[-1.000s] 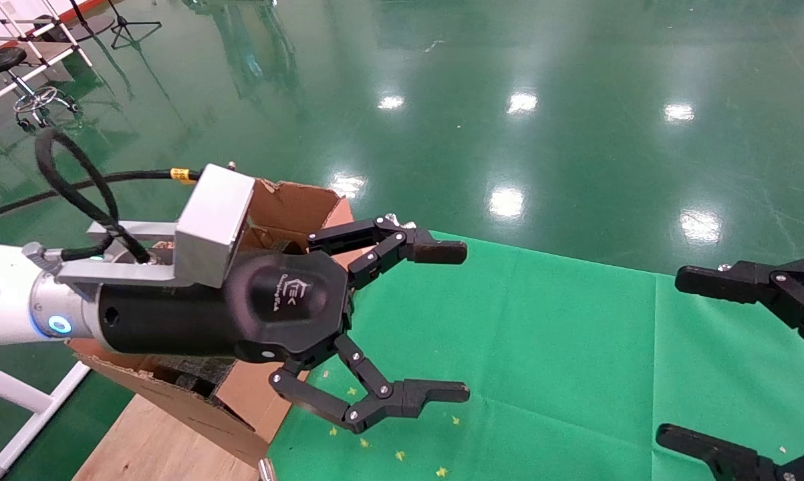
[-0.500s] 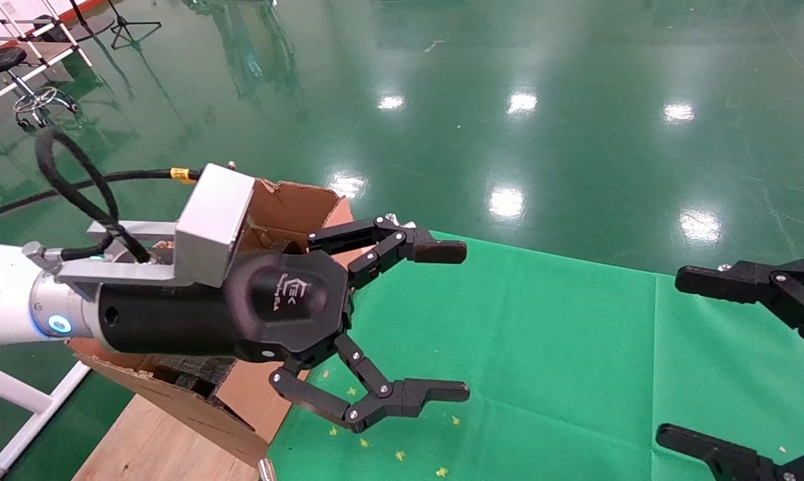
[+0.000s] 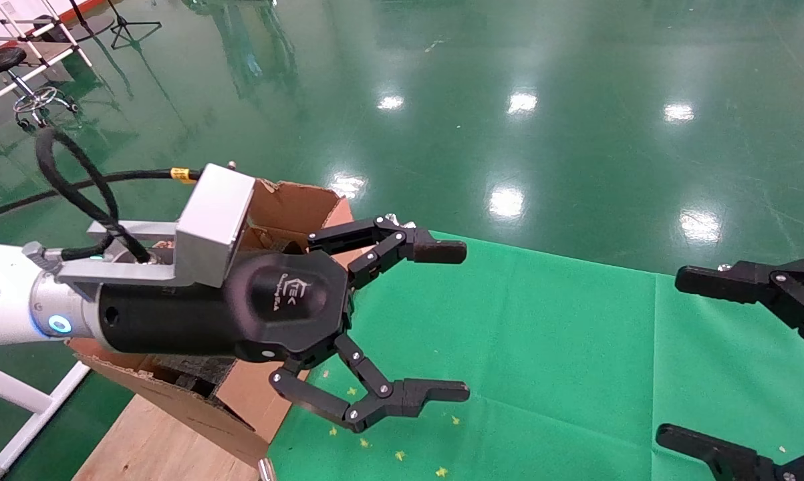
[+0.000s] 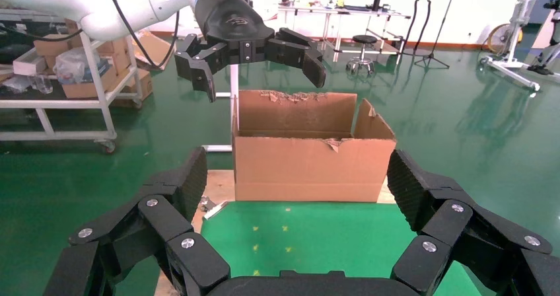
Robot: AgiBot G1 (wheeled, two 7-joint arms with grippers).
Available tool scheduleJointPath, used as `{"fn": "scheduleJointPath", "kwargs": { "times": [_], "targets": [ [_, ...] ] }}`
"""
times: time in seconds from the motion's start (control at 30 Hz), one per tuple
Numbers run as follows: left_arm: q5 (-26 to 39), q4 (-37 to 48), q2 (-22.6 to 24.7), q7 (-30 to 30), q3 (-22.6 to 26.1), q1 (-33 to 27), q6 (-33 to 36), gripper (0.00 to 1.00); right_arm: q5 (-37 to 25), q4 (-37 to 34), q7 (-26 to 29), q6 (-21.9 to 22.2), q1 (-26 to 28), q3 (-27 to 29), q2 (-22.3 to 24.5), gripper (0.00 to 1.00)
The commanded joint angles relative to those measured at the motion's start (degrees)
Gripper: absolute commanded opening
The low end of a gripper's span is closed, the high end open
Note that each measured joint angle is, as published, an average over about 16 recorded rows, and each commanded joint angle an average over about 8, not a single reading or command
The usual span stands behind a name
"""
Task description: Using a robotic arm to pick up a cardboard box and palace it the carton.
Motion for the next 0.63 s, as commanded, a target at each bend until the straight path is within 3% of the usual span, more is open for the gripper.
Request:
{"fn": "scheduleJointPath", "kwargs": {
  "times": [0.03,0.63],
  "targets": [
    [0.0,0.0,0.0,0.0,0.0,0.0,0.0,1.0,0.0,0.0,0.0,0.0,0.0,0.0,0.0,1.0],
    [0.0,0.0,0.0,0.0,0.0,0.0,0.0,1.0,0.0,0.0,0.0,0.0,0.0,0.0,0.0,1.0]
  ]
}}
